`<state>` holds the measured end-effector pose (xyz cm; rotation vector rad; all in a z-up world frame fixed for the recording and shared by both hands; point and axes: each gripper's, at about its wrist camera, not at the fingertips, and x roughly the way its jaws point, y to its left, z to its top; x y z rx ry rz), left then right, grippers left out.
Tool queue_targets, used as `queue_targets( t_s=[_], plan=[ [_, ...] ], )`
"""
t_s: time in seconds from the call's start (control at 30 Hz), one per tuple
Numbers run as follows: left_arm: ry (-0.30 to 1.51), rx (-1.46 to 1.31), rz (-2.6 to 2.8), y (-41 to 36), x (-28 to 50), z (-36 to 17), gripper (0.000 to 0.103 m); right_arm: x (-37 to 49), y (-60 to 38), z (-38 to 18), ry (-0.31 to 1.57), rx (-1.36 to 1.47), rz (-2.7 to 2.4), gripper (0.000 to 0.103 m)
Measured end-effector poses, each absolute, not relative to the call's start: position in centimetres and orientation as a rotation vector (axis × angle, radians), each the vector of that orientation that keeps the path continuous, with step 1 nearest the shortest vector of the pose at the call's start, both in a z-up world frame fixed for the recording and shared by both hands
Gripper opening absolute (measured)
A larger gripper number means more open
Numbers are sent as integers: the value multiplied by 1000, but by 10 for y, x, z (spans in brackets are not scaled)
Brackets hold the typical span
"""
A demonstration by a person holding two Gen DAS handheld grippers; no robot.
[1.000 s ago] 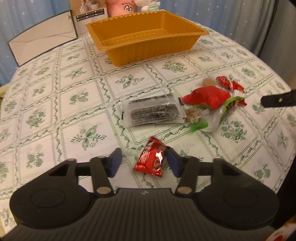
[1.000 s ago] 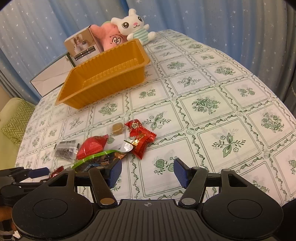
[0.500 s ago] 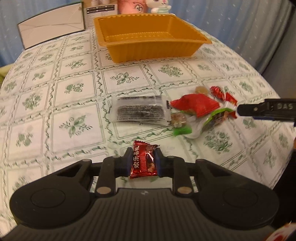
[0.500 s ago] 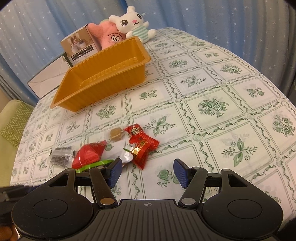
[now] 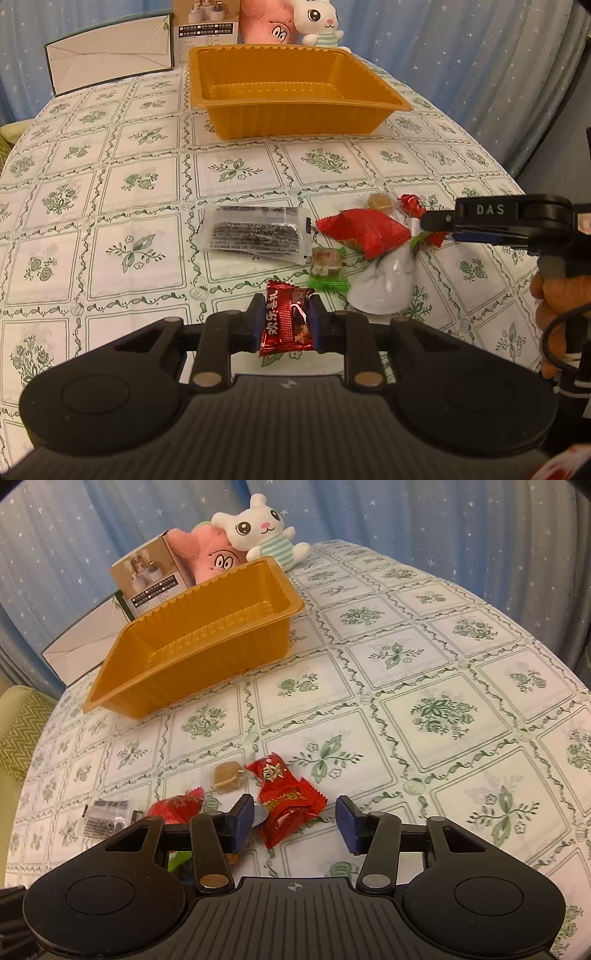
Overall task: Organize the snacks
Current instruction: 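Grasp the dark red packet with the left tool while the right tool grasps a red candy, then carry both red candies into the orange tray and open both tools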
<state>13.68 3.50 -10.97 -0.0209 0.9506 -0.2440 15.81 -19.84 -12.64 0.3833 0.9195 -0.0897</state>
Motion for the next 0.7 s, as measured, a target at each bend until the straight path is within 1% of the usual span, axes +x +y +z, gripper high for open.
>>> queue_targets(
  t_s=[0.03, 0.2, 0.6, 0.67, 0.7],
  plan=[
    [951, -24, -244, 35, 137, -110, 22, 159, -198, -126, 918, 390, -91, 45],
    [948, -39, -240, 36, 134, -110, 22, 156, -204, -127, 914, 414, -142, 44],
    [951, -49, -237, 36, 131, -110, 22, 159, -192, -129, 936, 280, -92, 44],
    [948, -48, -230, 37, 130, -110, 22, 154, -194, -128, 941, 267, -87, 41],
    [947, -49, -226, 37, 130, -110, 22, 151, -195, -129, 943, 251, -87, 33]
  ],
)
